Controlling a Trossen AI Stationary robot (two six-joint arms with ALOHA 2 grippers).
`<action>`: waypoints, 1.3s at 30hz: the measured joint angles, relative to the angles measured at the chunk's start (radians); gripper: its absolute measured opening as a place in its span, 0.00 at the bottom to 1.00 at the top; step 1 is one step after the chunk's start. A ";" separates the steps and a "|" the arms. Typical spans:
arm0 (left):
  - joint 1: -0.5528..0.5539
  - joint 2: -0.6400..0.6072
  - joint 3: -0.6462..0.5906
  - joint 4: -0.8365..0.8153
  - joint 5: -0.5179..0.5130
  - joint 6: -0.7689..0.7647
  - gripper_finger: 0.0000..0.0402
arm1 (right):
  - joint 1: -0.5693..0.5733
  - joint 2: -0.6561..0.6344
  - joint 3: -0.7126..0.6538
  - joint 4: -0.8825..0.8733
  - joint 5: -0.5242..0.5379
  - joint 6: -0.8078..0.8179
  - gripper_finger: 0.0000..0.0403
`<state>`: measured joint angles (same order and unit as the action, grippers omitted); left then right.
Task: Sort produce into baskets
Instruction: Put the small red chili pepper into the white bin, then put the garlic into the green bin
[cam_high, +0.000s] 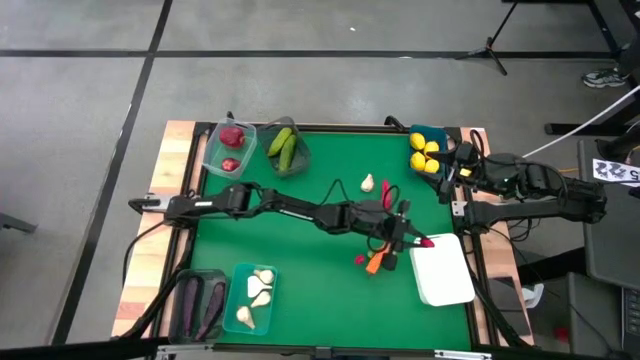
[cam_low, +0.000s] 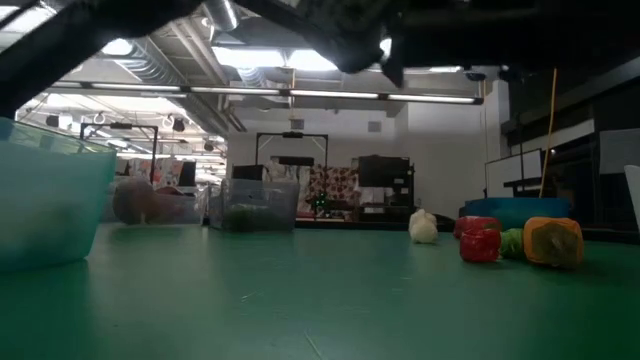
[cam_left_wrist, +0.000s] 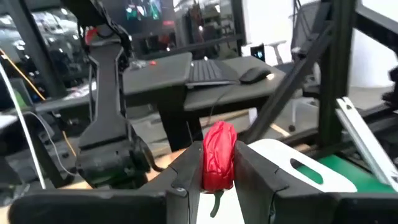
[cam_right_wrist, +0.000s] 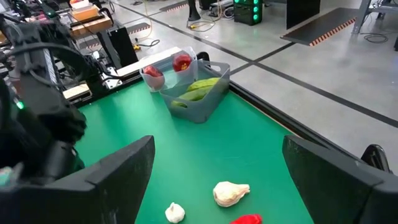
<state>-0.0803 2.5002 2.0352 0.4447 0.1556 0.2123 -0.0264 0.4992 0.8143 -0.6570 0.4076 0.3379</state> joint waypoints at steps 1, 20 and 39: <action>0.000 0.026 0.032 0.009 0.000 0.000 0.20 | 0.000 0.000 0.000 0.000 0.000 0.003 0.87; 0.000 0.263 0.315 -0.041 0.028 0.053 0.20 | 0.000 0.000 0.000 -0.026 0.000 0.006 0.87; 0.020 0.231 0.319 -0.194 -0.036 -0.033 0.63 | 0.000 0.000 0.000 -0.089 -0.035 0.035 0.87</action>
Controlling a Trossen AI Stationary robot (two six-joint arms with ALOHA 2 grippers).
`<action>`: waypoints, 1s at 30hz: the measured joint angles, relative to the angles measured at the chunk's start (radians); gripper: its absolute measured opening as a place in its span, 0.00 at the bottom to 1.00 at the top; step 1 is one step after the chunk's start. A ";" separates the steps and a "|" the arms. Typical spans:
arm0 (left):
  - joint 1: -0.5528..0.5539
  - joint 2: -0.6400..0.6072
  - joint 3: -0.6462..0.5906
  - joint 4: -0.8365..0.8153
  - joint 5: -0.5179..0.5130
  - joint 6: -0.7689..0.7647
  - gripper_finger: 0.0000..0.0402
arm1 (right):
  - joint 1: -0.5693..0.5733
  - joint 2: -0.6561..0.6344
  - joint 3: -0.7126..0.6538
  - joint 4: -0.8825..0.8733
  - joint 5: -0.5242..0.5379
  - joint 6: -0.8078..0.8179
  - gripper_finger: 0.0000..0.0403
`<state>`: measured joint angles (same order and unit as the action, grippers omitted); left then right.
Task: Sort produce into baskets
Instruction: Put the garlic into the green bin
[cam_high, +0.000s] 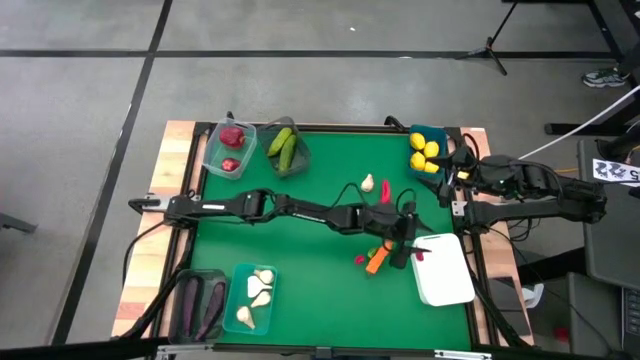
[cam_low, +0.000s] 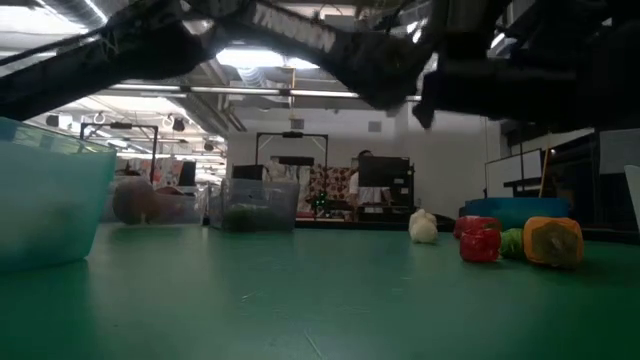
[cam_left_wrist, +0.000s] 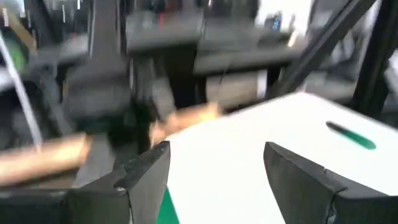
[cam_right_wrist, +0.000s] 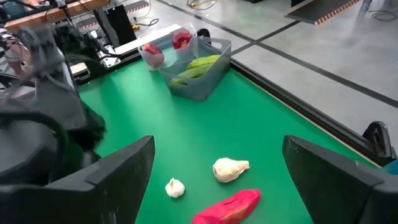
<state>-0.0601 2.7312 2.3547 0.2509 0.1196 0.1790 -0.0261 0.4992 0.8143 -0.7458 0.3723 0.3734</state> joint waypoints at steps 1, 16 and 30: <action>0.002 -0.023 0.000 -0.086 -0.022 0.000 0.63 | 0.000 0.000 0.000 -0.002 -0.004 0.000 0.87; 0.168 -0.327 -0.035 -1.064 -0.066 0.163 0.52 | 0.000 0.000 0.000 -0.050 -0.007 -0.003 0.87; 0.269 -0.363 -0.319 -0.843 0.074 0.156 0.37 | 0.000 0.000 0.000 -0.093 -0.016 -0.012 0.87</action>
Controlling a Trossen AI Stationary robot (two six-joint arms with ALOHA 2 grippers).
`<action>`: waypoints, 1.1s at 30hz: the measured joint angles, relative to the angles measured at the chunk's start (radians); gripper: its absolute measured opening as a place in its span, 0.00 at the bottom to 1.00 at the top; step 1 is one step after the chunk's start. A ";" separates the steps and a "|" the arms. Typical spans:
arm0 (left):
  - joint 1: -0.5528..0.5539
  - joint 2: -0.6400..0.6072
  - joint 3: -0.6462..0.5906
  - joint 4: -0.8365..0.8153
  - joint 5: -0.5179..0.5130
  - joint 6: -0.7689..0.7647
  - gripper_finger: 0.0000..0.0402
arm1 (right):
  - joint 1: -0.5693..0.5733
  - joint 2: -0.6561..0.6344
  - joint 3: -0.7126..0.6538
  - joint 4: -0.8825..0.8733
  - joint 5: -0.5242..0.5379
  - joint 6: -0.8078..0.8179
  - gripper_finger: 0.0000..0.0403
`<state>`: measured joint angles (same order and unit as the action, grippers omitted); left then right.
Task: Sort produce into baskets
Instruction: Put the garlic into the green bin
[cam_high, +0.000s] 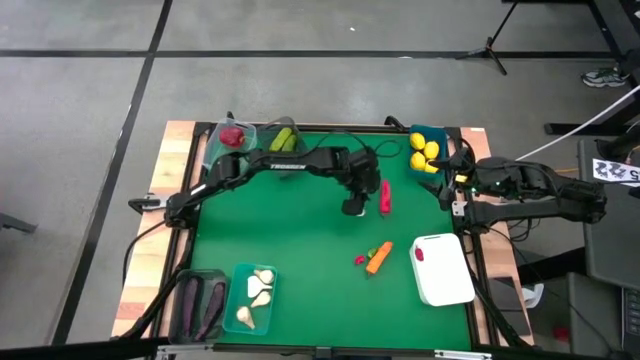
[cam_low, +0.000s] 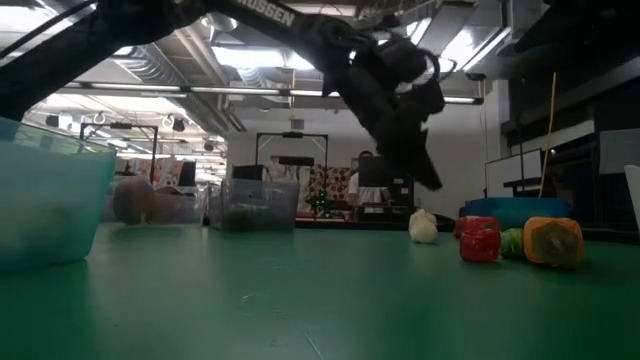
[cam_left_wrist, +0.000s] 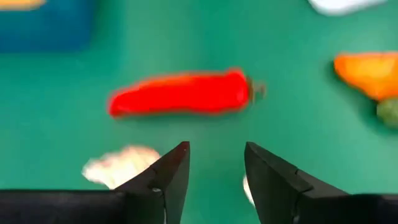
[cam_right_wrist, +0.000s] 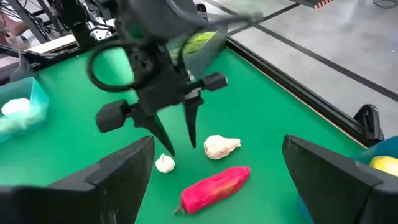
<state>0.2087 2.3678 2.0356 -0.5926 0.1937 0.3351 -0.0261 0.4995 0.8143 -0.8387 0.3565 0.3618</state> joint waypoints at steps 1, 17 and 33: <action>0.003 0.000 -0.002 -0.018 0.013 0.000 0.37 | 0.000 0.000 0.000 0.001 0.000 0.000 0.87; -0.046 -0.047 -0.001 0.007 -0.023 -0.302 0.36 | 0.000 0.000 0.000 0.010 0.009 0.005 0.87; -0.050 -0.055 -0.002 0.156 -0.001 -0.323 0.36 | 0.000 0.000 0.000 0.004 0.009 0.002 0.87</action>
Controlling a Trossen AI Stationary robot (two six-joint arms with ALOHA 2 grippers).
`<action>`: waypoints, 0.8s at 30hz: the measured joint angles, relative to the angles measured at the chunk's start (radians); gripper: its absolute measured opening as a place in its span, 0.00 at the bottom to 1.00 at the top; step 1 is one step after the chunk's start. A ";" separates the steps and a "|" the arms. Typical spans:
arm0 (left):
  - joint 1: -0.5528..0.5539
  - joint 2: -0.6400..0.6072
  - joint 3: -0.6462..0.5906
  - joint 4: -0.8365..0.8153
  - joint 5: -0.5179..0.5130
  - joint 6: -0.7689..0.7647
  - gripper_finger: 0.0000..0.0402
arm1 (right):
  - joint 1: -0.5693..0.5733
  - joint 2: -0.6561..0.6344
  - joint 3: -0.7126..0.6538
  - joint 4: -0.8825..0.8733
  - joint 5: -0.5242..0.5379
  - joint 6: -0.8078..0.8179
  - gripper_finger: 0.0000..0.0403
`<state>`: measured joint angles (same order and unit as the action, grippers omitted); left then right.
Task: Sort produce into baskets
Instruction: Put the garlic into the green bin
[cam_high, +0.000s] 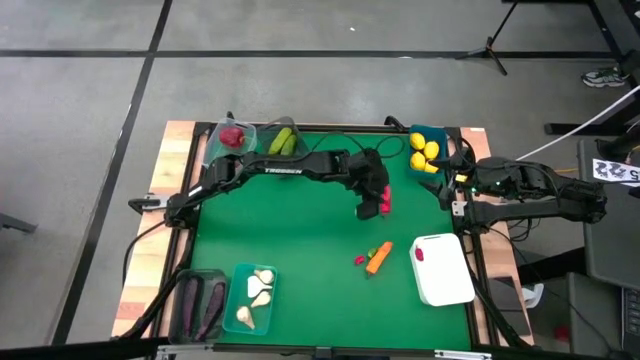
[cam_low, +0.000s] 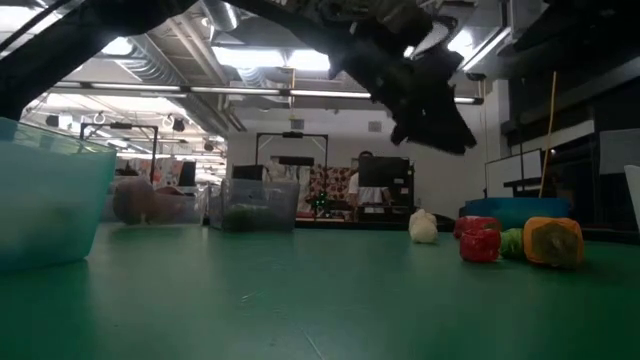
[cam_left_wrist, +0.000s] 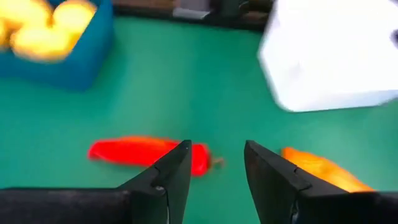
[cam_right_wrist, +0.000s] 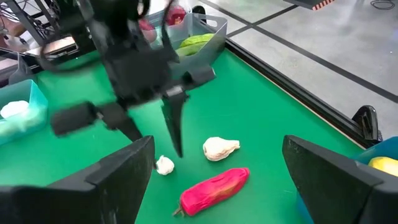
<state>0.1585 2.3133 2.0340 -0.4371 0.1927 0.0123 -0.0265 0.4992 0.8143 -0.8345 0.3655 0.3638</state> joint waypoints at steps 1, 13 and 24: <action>0.000 -0.017 -0.001 0.003 0.016 0.025 0.36 | 0.000 0.000 0.000 -0.002 -0.001 0.000 0.87; 0.007 -0.573 0.001 -0.098 -0.222 0.291 0.32 | 0.000 0.000 0.000 -0.015 -0.011 -0.001 0.87; -0.035 -1.172 -0.512 -0.081 -0.355 0.277 0.22 | 0.000 0.000 0.000 -0.012 -0.011 0.000 0.87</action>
<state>0.1233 1.1417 1.5219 -0.5177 -0.1627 0.2888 -0.0265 0.4992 0.8143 -0.8469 0.3546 0.3637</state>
